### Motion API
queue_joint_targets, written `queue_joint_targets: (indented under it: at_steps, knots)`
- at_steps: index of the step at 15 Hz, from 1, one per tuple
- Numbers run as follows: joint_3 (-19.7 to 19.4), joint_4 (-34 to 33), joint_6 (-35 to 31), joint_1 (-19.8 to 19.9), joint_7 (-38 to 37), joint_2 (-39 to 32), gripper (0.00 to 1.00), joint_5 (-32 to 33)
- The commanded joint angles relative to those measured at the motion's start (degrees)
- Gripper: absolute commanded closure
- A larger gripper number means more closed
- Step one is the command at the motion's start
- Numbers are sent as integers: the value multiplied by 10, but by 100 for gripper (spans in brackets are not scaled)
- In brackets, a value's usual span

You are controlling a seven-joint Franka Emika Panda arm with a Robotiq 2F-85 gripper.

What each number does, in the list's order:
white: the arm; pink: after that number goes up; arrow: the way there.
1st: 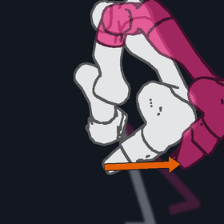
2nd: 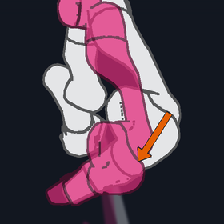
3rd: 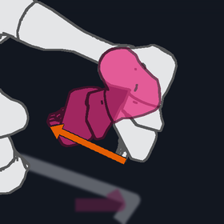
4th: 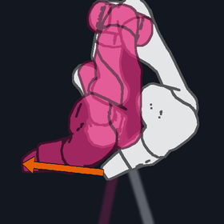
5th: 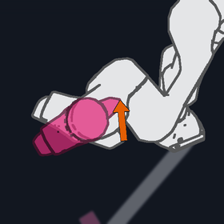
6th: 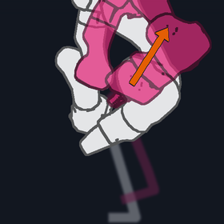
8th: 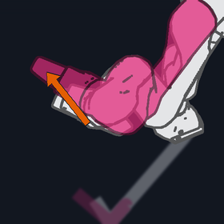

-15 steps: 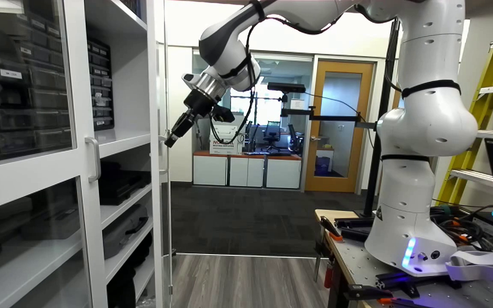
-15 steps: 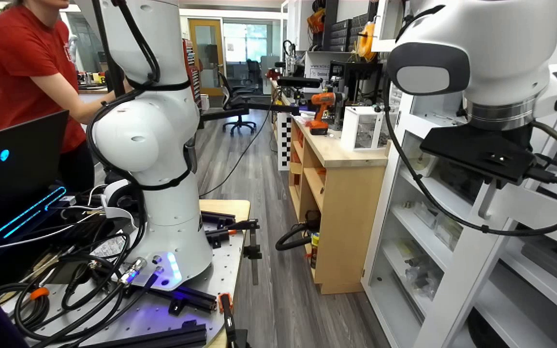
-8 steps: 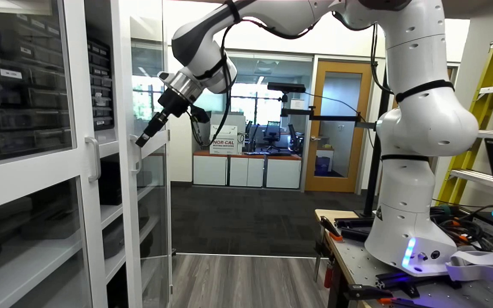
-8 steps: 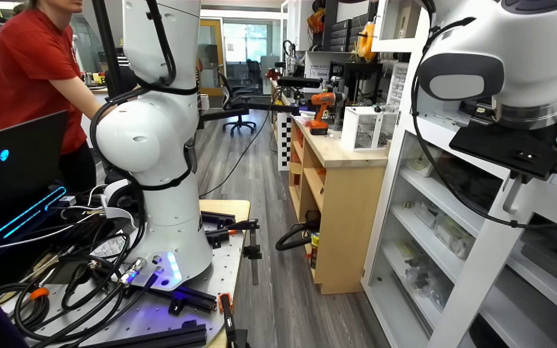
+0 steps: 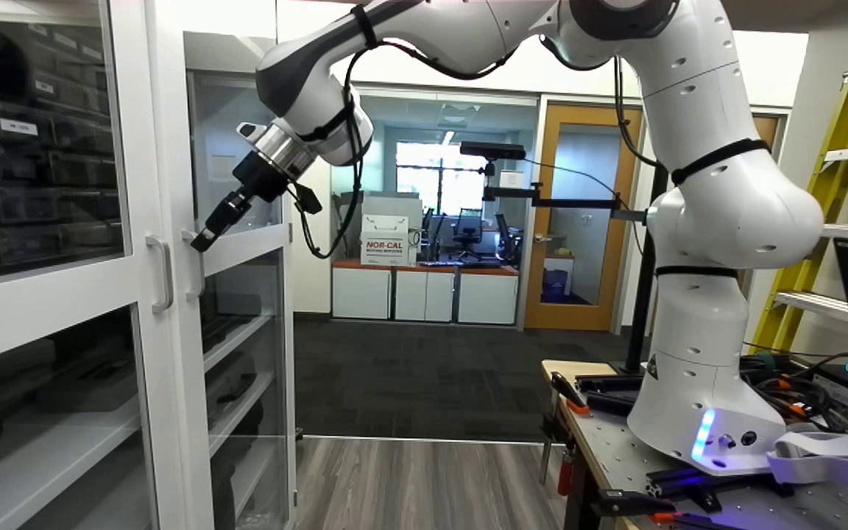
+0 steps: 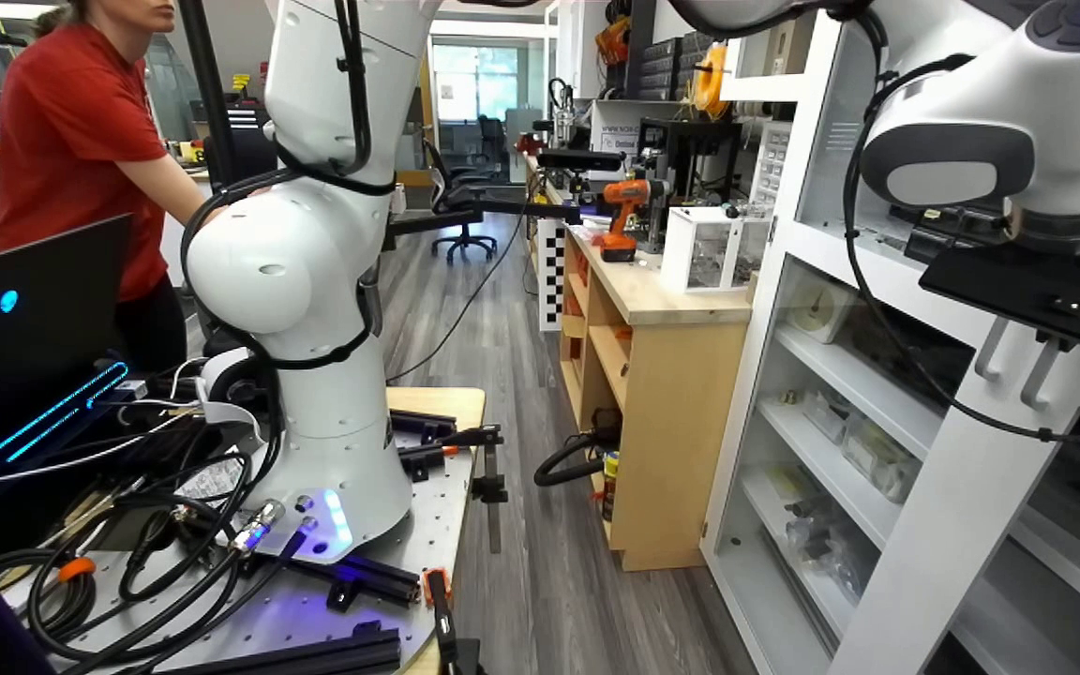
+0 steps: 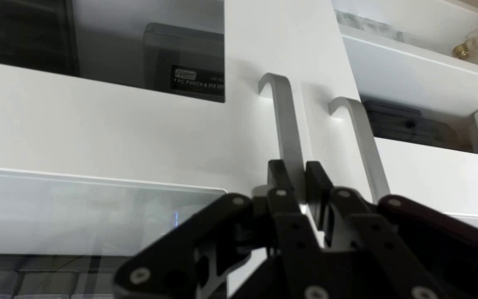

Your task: Close the door of the cabinet

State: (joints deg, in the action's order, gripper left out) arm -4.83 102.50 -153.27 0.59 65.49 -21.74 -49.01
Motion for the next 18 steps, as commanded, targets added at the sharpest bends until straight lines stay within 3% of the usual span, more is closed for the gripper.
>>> queue_joint_targets:
  at_steps: [1, 9, 10, 12, 18]
  knots:
    - [7, -52, -13, -3, -4, -39, 96, -6]
    - [16, -50, -11, -8, -3, -36, 95, -12]
    - [14, -46, -8, -10, -7, -35, 60, -5]
    - [15, -42, -5, -8, 6, -33, 54, -1]
    - [13, -23, -14, -16, 4, -22, 16, 7]
